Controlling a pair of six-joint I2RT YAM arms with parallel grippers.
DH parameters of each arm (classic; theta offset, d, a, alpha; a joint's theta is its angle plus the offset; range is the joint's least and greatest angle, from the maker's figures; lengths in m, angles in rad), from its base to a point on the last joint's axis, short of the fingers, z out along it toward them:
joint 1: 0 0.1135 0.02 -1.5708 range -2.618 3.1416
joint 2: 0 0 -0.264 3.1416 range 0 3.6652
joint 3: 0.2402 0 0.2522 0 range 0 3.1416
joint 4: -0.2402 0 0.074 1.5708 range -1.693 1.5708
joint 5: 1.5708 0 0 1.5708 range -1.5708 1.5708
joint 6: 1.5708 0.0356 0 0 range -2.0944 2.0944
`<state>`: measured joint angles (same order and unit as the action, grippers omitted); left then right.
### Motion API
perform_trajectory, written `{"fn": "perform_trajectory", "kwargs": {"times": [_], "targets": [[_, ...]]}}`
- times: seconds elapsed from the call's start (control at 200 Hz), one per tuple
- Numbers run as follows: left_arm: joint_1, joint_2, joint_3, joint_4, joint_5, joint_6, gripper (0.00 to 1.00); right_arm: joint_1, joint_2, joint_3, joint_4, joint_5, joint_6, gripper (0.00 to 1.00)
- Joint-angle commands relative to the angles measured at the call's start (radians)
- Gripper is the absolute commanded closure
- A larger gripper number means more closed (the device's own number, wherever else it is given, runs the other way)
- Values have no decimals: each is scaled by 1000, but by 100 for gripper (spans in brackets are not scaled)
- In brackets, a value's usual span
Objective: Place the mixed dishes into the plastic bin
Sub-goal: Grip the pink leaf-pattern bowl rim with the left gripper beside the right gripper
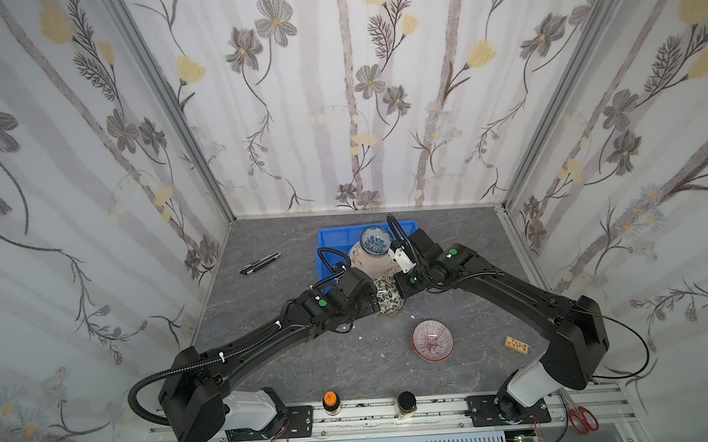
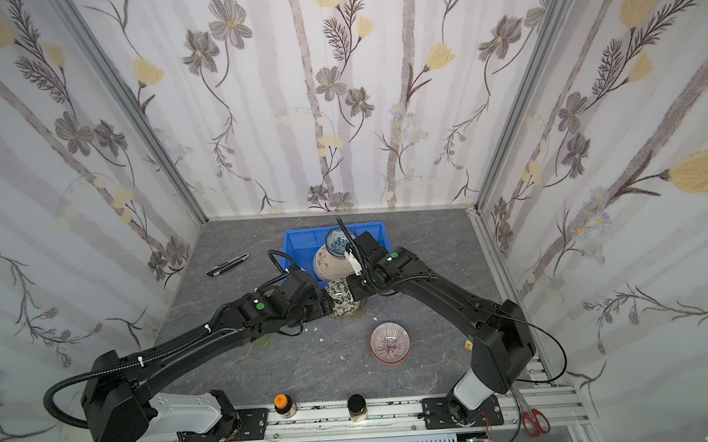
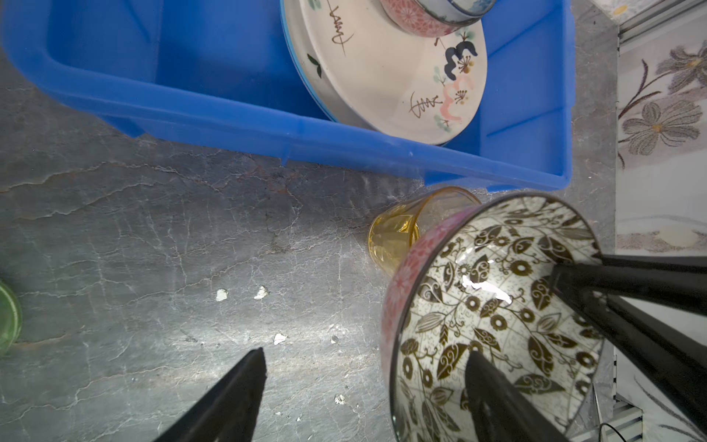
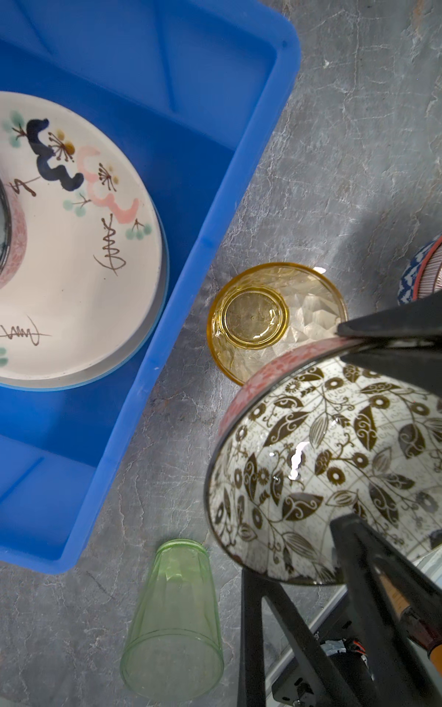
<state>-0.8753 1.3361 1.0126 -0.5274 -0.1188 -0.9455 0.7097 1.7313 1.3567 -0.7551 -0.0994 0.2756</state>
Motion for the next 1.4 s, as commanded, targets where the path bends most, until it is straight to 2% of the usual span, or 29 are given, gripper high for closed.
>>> {"fn": "perform_trajectory", "kwargs": {"times": [0.0, 0.4, 0.575, 0.944, 0.984, 1.219, 1.394], "targets": [[1, 4, -3, 12, -52, -30, 28, 2, 9, 15, 36, -23, -29, 100], [0, 37, -3, 15, -94, -59, 57, 2, 12, 22, 29, -42, -59, 100], [1, 43, 7, 14, -105, -63, 67, 4, 16, 22, 29, -57, -71, 100], [1, 65, 22, 14, -109, -54, 97, 3, 24, 23, 35, -78, -75, 100], [4, 64, 22, 14, -109, -52, 100, 4, 23, 23, 36, -79, -75, 98], [18, 60, 24, 13, -107, -29, 100, 3, 22, 24, 46, -97, -82, 81], [45, 32, 12, 12, -99, -3, 100, -3, -4, 19, 48, -91, -85, 56]]}}
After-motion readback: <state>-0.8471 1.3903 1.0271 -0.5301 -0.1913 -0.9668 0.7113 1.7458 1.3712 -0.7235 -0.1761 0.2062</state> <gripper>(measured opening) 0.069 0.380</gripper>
